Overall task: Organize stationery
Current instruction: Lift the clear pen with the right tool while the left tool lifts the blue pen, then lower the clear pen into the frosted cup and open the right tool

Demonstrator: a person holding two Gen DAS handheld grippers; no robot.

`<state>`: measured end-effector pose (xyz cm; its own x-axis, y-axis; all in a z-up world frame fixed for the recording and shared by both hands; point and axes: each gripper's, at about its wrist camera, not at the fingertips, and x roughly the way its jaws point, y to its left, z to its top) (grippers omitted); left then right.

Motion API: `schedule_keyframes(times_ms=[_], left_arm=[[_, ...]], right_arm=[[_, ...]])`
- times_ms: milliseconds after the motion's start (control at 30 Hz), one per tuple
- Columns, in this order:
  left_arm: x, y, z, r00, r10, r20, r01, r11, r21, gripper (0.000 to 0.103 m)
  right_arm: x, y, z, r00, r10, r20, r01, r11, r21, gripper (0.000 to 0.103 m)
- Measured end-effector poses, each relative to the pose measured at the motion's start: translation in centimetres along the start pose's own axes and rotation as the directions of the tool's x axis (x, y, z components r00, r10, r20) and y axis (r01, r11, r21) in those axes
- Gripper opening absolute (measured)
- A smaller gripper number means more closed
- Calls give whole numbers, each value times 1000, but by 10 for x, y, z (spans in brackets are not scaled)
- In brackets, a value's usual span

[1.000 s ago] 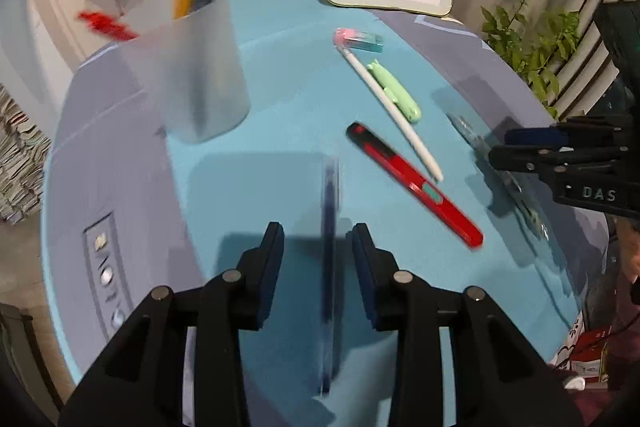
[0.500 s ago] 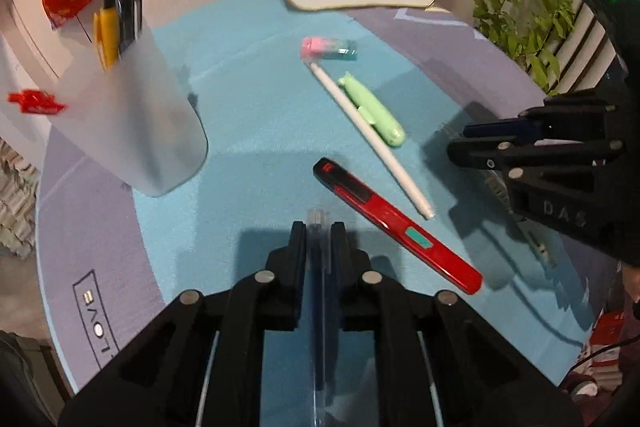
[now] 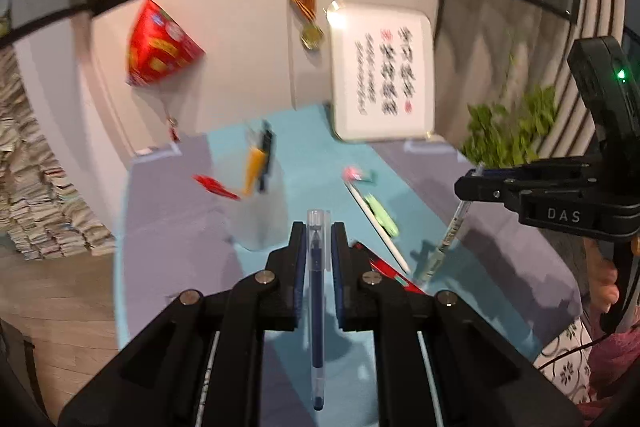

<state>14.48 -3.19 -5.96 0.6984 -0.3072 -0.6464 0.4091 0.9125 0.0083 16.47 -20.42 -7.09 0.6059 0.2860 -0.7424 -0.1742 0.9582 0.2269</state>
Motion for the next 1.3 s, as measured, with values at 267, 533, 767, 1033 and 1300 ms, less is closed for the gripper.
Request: schedule_keyframes(times_ms=[267, 533, 767, 1033, 1300], left_arm=[[-19, 26, -10, 998, 58, 28, -56, 996, -67, 10], [-34, 54, -17, 996, 81, 41, -75, 986, -148, 10], [-40, 71, -16, 995, 83, 63, -71, 981, -182, 10], [-35, 75, -14, 995, 81, 60, -69, 981, -183, 10], [-29, 73, -9, 996, 73, 50, -62, 980, -186, 10]], right_arm=[[-22, 44, 59, 990, 62, 126, -55, 997, -55, 16], [3, 96, 115, 982, 41, 185, -20, 993, -112, 16], [52, 112, 113, 992, 6, 124, 9, 992, -124, 16], [88, 106, 97, 999, -11, 46, 16, 994, -110, 16], [103, 100, 84, 1000, 5, -8, -6, 994, -106, 16]])
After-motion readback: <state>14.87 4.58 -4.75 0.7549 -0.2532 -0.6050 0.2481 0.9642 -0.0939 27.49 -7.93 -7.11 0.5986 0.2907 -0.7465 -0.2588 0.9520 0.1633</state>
